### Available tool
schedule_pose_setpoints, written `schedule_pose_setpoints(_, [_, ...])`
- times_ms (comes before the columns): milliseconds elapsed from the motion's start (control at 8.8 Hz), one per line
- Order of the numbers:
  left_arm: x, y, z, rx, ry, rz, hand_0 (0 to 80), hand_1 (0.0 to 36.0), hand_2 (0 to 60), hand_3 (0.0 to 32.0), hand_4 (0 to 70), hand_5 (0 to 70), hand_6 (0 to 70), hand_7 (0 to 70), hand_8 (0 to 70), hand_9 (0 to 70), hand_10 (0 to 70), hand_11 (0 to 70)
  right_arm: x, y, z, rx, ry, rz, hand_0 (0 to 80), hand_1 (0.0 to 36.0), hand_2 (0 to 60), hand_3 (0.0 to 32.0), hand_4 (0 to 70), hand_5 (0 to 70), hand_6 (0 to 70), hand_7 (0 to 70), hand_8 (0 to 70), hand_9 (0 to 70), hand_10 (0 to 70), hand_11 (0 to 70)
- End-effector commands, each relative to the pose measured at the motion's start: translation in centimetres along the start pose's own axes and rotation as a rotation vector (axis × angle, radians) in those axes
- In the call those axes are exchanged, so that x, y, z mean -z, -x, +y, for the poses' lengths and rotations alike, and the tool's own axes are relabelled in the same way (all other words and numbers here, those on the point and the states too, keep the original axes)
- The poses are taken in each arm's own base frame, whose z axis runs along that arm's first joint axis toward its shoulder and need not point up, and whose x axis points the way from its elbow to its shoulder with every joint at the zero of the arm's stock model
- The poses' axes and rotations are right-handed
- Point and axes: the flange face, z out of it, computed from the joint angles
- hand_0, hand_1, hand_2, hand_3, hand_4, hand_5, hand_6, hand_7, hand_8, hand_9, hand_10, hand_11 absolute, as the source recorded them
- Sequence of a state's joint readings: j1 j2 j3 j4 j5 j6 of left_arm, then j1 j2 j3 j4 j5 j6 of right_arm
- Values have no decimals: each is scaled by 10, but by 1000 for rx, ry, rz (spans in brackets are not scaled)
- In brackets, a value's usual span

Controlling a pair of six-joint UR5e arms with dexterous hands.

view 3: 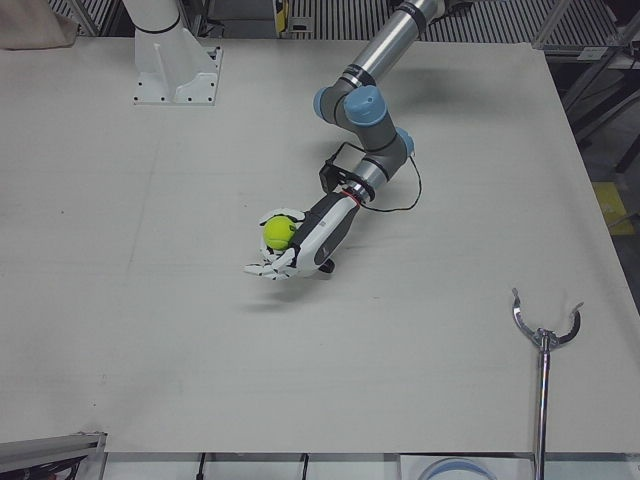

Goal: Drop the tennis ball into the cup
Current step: 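Open the left hand fingers to release the ball into the cup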

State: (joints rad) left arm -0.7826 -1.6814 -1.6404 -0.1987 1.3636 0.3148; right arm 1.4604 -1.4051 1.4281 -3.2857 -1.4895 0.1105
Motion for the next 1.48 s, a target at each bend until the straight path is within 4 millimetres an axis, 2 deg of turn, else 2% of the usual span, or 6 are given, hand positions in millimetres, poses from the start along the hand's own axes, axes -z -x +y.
schedule_pose_setpoints(0, [11,-2,-7,9,-6,-1,708,293,271,0,167,244,700,700,434,542,165,267,0,0,0,0,0,0,0,0,0,0,0,0,0,0,0,0,0,0])
schedule_pose_setpoints(682, [12,-4,-8,15,2,6,642,288,191,0,117,177,515,460,241,300,131,219,0,0,0,0,0,0,0,0,0,0,0,0,0,0,0,0,0,0])
schedule_pose_setpoints(795, [13,-5,-9,13,0,8,634,278,205,0,114,194,616,427,255,286,131,219,0,0,0,2,0,0,0,0,0,0,0,0,0,0,0,0,0,0])
schedule_pose_setpoints(1023, [24,-7,-16,11,-6,11,639,296,173,0,100,152,359,359,176,233,129,217,0,0,0,0,0,0,0,0,0,0,0,0,0,0,0,0,0,0])
schedule_pose_setpoints(1250, [32,-7,-19,13,-4,10,657,299,185,0,95,168,437,307,183,210,127,215,0,0,0,0,0,0,0,0,0,0,0,0,0,0,0,0,0,0])
schedule_pose_setpoints(1364, [33,-9,-19,12,-3,14,657,309,162,0,93,138,269,328,146,211,127,215,0,0,0,0,0,0,0,0,0,0,0,0,0,0,0,0,0,0])
